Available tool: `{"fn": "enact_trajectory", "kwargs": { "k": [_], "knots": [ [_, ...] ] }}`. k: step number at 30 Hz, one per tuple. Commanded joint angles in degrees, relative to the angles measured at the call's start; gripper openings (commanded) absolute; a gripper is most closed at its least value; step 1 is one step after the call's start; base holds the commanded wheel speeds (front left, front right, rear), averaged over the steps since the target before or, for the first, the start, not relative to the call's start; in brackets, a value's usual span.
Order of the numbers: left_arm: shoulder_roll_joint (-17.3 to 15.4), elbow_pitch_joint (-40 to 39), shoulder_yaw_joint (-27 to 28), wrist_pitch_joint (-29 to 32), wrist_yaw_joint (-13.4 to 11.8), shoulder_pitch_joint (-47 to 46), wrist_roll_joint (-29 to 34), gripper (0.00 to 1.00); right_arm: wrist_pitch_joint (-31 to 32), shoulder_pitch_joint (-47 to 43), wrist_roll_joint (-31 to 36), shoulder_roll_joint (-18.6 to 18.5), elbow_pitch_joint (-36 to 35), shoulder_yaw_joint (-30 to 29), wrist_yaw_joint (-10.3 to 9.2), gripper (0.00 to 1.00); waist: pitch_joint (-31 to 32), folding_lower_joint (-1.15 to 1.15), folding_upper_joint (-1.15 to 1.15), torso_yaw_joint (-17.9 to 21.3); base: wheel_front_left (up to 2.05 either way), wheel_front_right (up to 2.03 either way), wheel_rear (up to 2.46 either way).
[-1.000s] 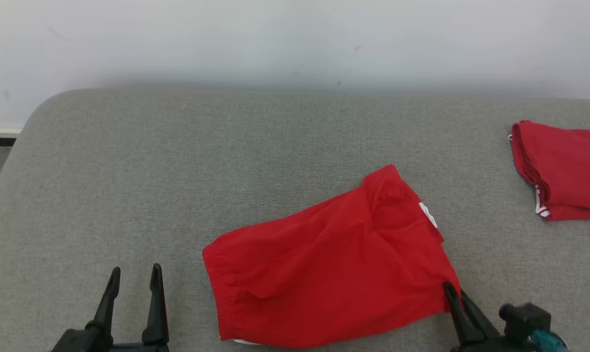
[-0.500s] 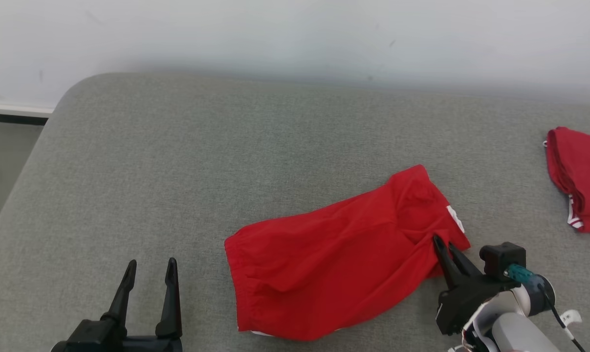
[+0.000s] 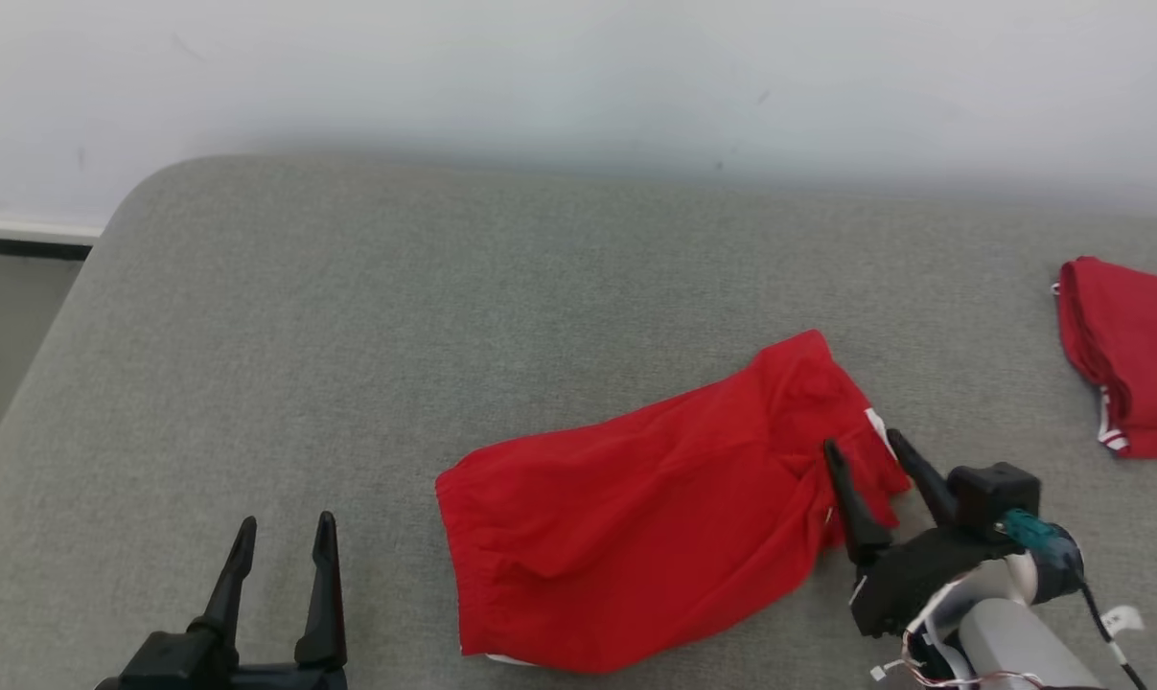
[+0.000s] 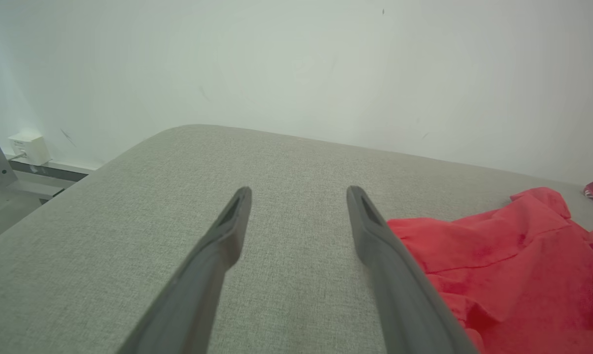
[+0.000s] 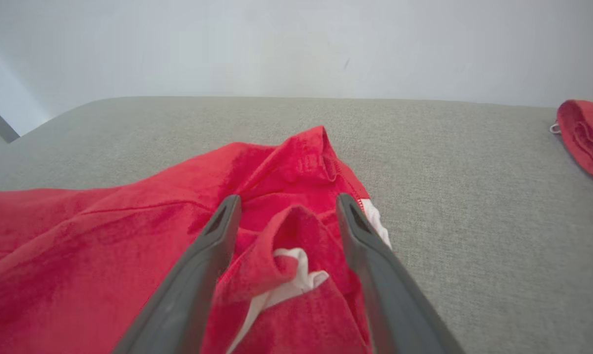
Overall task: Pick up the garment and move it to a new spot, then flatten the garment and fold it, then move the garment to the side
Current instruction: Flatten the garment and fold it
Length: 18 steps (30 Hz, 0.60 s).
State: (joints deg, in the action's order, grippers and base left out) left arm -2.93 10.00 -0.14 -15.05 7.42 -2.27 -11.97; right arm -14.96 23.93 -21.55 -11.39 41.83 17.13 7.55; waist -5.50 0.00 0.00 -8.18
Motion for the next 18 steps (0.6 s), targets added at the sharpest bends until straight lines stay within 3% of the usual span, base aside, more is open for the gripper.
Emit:
{"fn": "enact_trajectory", "kwargs": {
  "k": [1, 8, 18],
  "knots": [
    [0.07, -0.17, 0.31, -0.16, 0.07, 0.76, 0.62, 1.0, -0.21, -1.58, 0.13, -0.65, -1.65, -0.73, -0.15, 1.0, 0.85, 0.0, 0.0, 1.03, 0.0, 0.0, 0.0],
    [0.08, -0.84, 2.03, -0.16, 0.02, 2.39, 0.91, 1.0, -0.25, -10.42, 1.72, -1.02, -12.94, -5.34, -0.15, 1.0, 2.72, 0.0, 0.0, 3.95, 0.0, 0.0, 0.0],
    [0.06, -1.56, 3.07, -0.16, 0.01, 3.88, 1.0, 1.0, -0.26, -19.83, 3.67, 0.95, -22.91, -11.47, -0.15, 1.0, 4.31, 0.0, 0.0, 6.86, 0.0, 0.0, 0.0]
  ]
}}
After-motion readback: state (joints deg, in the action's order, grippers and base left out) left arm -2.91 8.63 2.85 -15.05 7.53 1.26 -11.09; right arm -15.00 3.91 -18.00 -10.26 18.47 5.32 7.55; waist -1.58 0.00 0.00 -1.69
